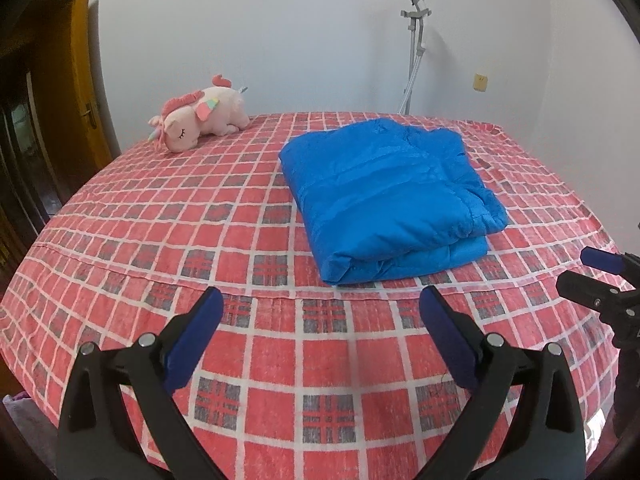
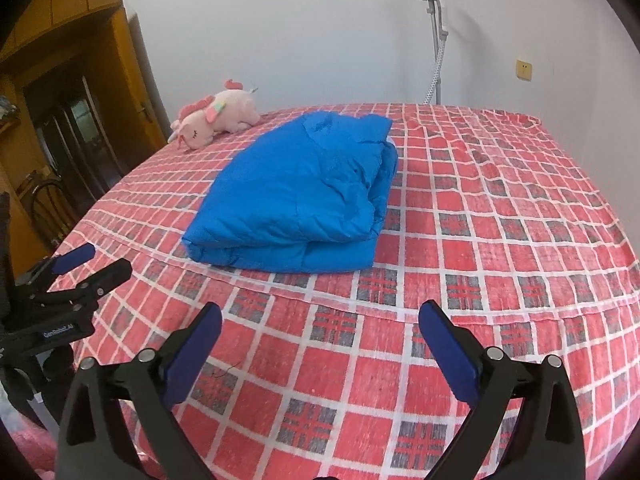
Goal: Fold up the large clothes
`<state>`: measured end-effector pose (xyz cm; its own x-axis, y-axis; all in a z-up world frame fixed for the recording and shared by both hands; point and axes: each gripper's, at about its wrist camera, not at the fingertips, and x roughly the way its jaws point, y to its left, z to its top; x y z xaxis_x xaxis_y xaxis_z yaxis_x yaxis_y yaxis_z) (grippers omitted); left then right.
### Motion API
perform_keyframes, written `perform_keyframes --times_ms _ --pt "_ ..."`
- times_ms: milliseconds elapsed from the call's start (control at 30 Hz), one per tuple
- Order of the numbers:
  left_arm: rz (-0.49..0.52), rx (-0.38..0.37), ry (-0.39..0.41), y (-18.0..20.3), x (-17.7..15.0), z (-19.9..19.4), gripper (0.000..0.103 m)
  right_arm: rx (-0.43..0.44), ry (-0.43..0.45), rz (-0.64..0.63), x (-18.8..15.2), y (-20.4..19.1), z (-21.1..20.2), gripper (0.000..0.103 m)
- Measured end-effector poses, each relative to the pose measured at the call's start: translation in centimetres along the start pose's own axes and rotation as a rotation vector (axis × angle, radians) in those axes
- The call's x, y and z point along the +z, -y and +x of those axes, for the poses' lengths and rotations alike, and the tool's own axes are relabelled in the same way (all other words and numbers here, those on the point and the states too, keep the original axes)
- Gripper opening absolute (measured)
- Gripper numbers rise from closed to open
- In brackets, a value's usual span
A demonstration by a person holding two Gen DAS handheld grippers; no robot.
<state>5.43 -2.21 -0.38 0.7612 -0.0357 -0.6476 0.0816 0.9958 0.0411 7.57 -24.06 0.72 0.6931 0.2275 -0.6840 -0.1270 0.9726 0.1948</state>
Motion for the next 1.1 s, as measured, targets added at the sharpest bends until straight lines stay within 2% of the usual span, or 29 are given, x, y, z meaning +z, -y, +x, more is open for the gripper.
perform_keyframes --times_ms 133,500,1100 --pt "0.012 0.009 0.017 0.1 -0.2 -0.8 0.097 0.023 0.008 0.002 -0.1 -0.2 -0.7 0.099" --pt "0.011 0.017 0.032 -0.1 -0.5 -1.6 0.097 0.016 0.031 -0.024 -0.8 -1.0 -2.0 0.099" --pt "0.015 0.013 0.031 0.2 -0.5 -1.7 0.097 0.015 0.03 -0.024 -0.8 -0.9 -2.0 0.099"
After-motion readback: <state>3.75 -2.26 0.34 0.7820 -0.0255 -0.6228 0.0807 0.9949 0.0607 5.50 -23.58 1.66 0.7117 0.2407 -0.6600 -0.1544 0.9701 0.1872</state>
